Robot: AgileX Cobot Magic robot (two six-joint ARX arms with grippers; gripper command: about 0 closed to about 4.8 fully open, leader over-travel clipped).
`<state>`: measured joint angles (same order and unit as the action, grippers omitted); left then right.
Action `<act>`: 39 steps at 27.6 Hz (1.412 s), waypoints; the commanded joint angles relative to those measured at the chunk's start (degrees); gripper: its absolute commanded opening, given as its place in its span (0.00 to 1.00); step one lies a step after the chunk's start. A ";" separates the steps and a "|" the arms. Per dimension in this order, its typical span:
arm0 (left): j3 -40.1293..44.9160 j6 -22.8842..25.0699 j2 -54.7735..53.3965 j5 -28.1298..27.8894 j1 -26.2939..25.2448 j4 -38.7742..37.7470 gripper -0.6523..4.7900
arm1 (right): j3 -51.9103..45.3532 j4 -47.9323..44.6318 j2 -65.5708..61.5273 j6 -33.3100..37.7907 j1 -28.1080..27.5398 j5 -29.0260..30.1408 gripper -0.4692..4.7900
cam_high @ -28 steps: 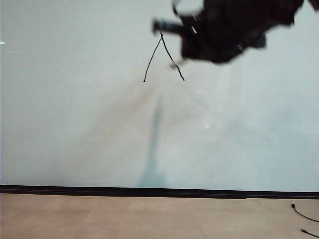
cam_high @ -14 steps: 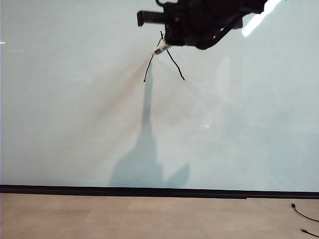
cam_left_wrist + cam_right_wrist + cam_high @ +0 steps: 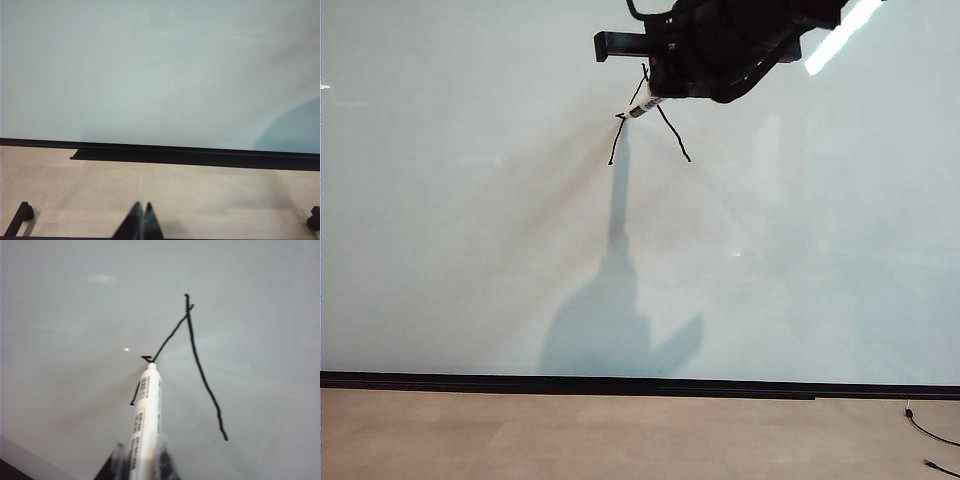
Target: Pick up the pen on the shelf to the right of the whiteboard and write the letter A.
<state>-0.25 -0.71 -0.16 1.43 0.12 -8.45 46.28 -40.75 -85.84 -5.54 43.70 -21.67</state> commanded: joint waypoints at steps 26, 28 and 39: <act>-0.13 0.26 -0.02 0.09 0.00 0.35 0.11 | -21.49 6.21 31.85 -9.53 8.98 6.34 0.08; -0.13 0.24 -0.02 0.09 0.00 0.35 0.11 | -25.11 6.32 36.83 -9.75 8.94 8.39 0.08; -0.13 0.24 -0.02 0.09 0.00 0.35 0.11 | -41.29 7.32 54.25 -10.91 8.90 12.87 0.08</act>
<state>-0.25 -0.69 -0.14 1.41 0.10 -8.45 6.07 -32.99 -32.58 -16.43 52.62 -10.11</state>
